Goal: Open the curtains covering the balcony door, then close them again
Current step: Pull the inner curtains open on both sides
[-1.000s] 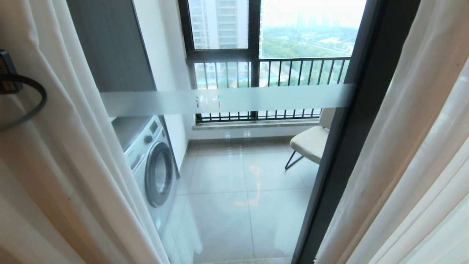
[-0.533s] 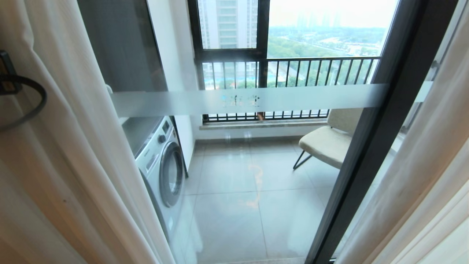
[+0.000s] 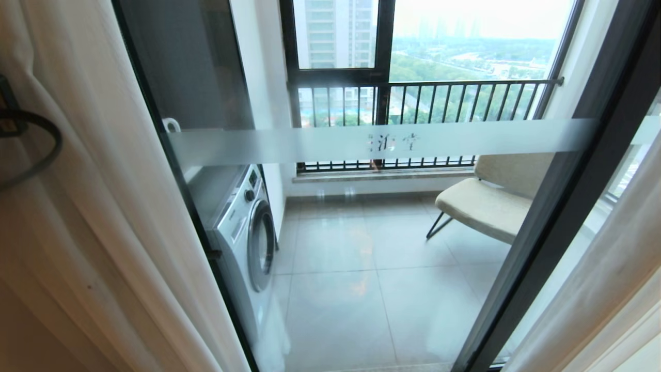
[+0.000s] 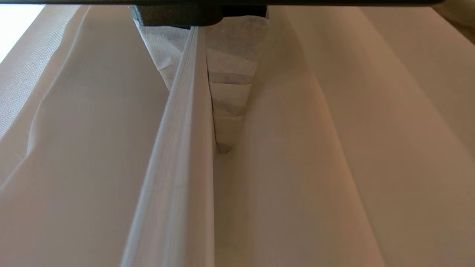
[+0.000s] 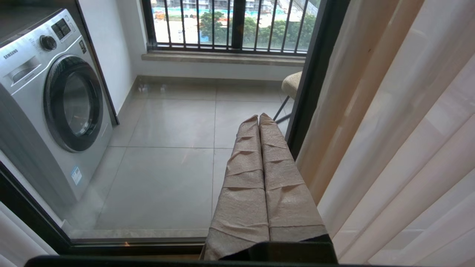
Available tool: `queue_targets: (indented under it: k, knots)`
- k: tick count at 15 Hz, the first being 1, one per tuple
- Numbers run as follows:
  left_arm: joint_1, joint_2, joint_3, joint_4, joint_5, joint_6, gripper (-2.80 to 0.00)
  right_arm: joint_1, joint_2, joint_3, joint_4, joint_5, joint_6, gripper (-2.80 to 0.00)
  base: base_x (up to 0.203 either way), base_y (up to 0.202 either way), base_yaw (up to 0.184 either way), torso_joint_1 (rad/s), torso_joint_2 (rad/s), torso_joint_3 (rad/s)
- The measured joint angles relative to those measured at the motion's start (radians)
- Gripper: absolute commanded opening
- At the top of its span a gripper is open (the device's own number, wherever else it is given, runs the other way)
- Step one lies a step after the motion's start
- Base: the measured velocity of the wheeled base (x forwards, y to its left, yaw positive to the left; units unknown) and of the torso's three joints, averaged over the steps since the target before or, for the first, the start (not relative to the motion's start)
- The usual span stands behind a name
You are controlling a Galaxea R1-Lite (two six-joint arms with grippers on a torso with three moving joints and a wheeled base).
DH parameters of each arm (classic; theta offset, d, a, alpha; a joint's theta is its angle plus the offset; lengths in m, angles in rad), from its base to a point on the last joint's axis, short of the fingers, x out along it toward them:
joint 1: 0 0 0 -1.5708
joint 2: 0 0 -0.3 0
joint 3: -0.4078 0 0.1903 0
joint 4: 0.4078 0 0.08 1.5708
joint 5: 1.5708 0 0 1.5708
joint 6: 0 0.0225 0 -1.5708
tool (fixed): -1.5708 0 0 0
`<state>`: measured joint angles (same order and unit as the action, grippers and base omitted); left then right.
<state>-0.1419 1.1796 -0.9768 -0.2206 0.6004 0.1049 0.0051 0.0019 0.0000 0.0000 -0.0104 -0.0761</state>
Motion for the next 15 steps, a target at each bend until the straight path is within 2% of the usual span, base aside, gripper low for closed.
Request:
queue_targets:
  k: [5, 10, 15]
  knots:
    - [0.001, -0.020, 0.024, -0.004, 0.001, 0.000, -2.80, 0.001, 0.000, 0.000, 0.000, 0.000, 0.000, -2.80, 0.000, 0.157, 0.002, 0.001, 0.00, 0.004]
    - [0.022, -0.029, 0.033, -0.008, -0.011, -0.005, -2.80, 0.001, 0.000, 0.000, 0.000, 0.000, 0.001, -2.80, 0.000, 0.000, 0.000, 0.000, 0.00, 0.000]
    - [0.116, -0.029, 0.019, -0.004, -0.076, -0.086, -2.80, 0.000, 0.000, 0.000, 0.000, 0.000, 0.000, -2.80, 0.000, 0.000, 0.000, 0.000, 0.00, 0.000]
